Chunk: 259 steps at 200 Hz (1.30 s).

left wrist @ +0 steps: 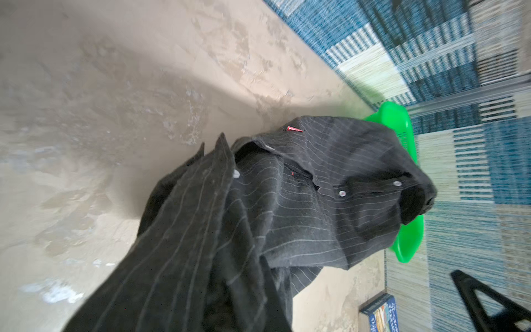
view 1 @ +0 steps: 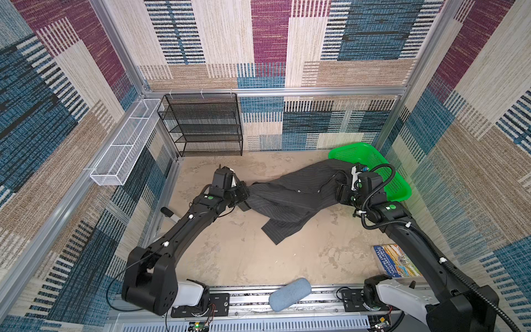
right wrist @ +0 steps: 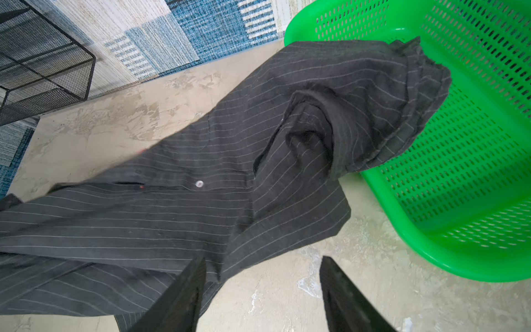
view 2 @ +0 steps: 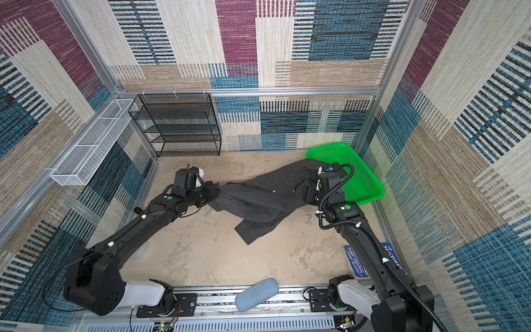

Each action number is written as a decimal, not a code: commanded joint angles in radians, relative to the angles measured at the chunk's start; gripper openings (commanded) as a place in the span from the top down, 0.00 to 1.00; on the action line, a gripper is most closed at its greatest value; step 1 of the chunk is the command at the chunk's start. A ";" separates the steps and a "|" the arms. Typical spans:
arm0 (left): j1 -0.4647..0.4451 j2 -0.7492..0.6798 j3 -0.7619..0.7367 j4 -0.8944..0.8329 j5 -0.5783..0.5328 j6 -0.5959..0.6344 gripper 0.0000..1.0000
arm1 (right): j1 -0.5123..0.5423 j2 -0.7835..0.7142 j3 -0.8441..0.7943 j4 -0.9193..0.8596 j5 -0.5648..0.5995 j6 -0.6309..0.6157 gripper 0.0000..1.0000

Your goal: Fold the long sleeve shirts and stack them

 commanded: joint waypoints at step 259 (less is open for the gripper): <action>0.295 -0.203 -0.027 -0.271 -0.005 0.055 1.00 | -0.087 0.668 0.221 0.251 0.210 0.036 0.47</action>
